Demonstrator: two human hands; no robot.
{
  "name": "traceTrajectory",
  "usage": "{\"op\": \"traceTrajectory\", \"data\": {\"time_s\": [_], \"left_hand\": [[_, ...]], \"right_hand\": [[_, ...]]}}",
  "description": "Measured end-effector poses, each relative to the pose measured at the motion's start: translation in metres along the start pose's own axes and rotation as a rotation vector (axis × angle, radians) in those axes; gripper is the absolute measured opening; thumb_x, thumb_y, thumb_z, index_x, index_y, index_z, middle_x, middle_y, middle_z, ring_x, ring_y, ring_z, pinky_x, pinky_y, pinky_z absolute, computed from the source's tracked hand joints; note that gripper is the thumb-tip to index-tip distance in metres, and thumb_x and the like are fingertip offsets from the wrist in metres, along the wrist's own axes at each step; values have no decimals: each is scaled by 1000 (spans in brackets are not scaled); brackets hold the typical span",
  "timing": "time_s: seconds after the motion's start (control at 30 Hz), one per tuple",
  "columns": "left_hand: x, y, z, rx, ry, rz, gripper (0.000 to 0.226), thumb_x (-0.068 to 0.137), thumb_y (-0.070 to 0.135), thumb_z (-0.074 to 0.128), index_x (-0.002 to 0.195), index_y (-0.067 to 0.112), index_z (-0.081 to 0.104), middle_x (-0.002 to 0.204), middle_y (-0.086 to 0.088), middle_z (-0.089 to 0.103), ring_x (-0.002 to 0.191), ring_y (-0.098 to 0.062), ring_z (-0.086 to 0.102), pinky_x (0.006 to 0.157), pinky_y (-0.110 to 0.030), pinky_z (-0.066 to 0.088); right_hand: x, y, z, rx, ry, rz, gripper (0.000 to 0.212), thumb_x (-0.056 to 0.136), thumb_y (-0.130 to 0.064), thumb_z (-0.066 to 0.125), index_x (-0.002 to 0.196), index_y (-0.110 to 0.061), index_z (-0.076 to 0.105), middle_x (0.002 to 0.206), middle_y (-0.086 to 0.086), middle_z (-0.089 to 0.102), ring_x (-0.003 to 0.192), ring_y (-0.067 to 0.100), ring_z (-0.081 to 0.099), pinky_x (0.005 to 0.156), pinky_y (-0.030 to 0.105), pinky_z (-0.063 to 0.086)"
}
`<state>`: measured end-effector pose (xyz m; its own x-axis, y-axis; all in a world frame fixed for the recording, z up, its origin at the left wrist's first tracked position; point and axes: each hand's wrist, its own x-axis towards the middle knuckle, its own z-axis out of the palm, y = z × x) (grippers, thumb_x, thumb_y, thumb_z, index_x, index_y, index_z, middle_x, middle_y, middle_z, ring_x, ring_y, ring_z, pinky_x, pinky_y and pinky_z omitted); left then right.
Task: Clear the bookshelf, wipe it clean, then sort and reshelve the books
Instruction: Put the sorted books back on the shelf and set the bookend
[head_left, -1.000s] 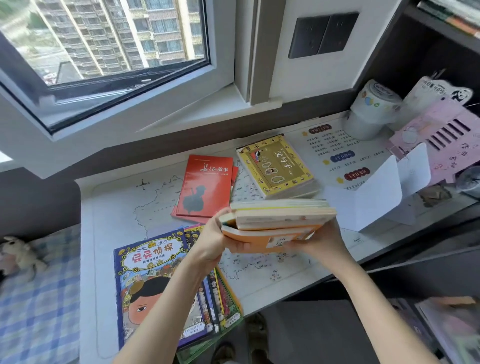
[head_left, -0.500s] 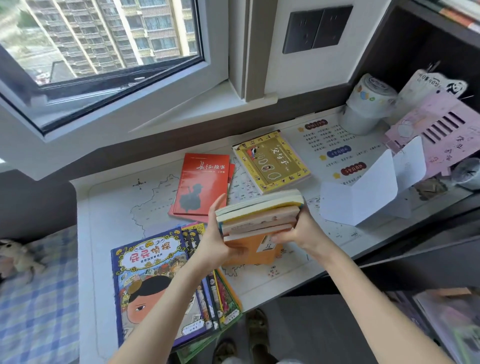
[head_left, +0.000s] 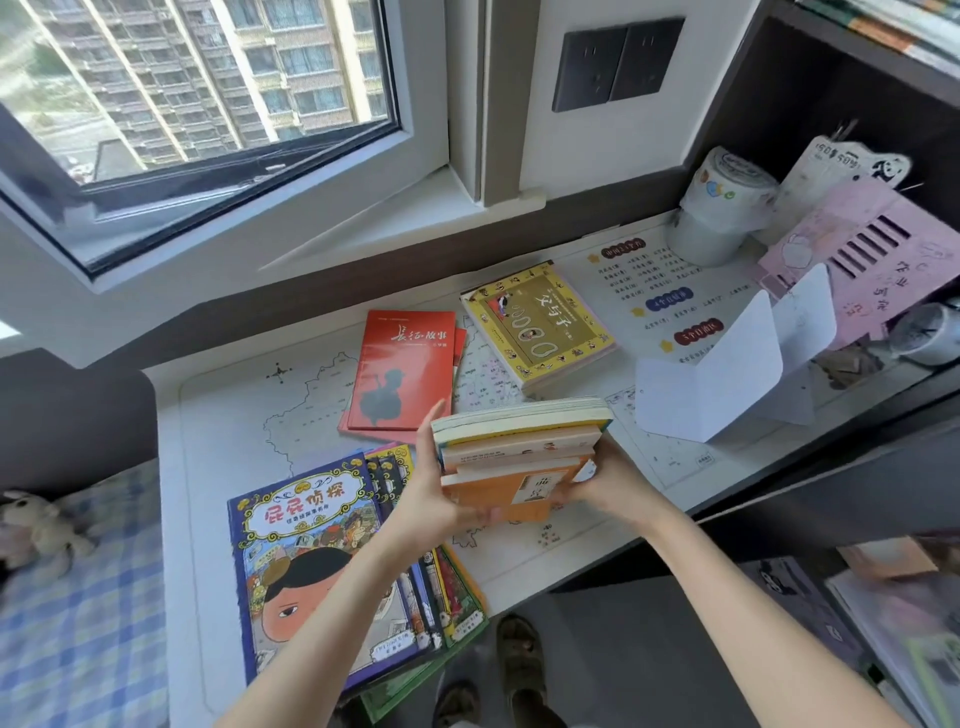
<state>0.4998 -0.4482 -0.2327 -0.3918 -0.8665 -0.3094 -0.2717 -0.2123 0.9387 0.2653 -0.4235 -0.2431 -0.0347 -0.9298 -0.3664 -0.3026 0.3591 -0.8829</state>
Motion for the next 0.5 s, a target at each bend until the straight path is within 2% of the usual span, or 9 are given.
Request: {"op": "traceTrajectory", "data": {"time_s": [0.07,0.13,0.17,0.2,0.27,0.33,0.4,0.47,0.5], "left_hand": [[-1,-8,0,24,-4,-6,113,64,-9,81,144,32,13,122,15,54,108,-3,59,81,-20,53],[0,-21,10,80,33,-44,101,64,-9,80,139,21,19,118,3,58,110,-18,58,72,-8,49],[0,-26,16,77,64,-78,101,64,-9,80,140,18,20,119,-3,58,111,-22,58,71,-7,48],[0,-29,22,49,97,-110,102,64,-8,80,142,16,19,121,-7,58,111,-23,58,73,-9,49],[-2,-32,31,-15,163,-99,97,65,-7,80,138,16,21,119,-10,59,107,-23,61,75,-18,54],[-2,-34,34,-52,223,-57,84,66,-8,80,131,10,30,110,-5,63,100,-15,65,71,-16,55],[-4,-35,34,-80,246,-39,81,67,-10,80,131,7,32,106,1,65,95,-6,66,74,-18,55],[-6,-33,32,-81,248,-15,80,66,-8,80,130,7,33,108,0,64,102,-15,64,78,-24,56],[-5,-30,30,-89,229,-11,79,67,-7,79,129,9,34,110,-1,63,103,-17,63,76,-22,56]], "right_hand": [[-6,3,3,2,-10,11,65,55,-11,80,114,-25,59,110,-6,68,106,10,61,88,30,52],[-12,8,12,32,17,18,60,56,-5,78,108,-28,61,109,-5,68,108,13,62,91,33,51],[-14,10,17,58,45,19,60,57,1,79,108,-28,62,108,-5,69,108,15,62,91,33,51],[-16,13,22,89,80,19,62,58,6,81,109,-26,63,108,-5,70,108,15,63,91,34,52],[-20,17,29,131,157,16,65,55,2,86,111,-23,63,106,-6,71,105,12,65,90,36,54],[-24,16,31,136,204,5,64,54,-1,88,111,-20,65,103,-7,72,101,10,66,86,34,55],[-29,14,31,148,244,-26,61,57,4,87,109,-19,66,100,-8,73,98,7,67,81,28,55],[-32,11,28,157,263,-60,58,60,7,84,110,-18,66,99,-8,73,95,4,67,75,21,54],[-31,10,25,152,251,-66,57,62,7,82,110,-18,65,98,-9,73,94,2,67,74,19,53]]}}
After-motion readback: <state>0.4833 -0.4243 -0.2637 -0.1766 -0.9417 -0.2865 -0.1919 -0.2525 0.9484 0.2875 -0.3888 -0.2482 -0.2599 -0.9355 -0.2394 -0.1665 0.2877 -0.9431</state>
